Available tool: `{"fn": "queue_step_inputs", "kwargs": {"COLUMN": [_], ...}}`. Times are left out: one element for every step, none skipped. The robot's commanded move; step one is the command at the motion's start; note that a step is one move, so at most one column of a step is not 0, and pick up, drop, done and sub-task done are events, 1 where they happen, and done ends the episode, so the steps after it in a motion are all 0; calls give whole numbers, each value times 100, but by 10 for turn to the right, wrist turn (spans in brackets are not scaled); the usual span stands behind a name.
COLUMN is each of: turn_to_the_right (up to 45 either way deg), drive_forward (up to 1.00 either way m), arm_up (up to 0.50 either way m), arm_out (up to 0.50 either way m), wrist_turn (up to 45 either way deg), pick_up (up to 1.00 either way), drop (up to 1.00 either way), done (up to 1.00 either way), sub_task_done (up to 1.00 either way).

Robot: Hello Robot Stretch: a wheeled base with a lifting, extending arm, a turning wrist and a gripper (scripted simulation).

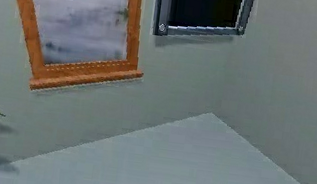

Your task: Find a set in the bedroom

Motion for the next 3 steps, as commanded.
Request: {"fn": "queue_step_inputs", "kwargs": {"turn_to_the_right": [30,0,0], "drive_forward": [0,80,0], "arm_up": [0,0,0], "arm_out": [0,0,0], "wrist_turn": [0,0,0], "pick_up": [0,0,0], "drop": [0,0,0], "done": [0,0,100], "sub_task_done": [0,0,0]}}
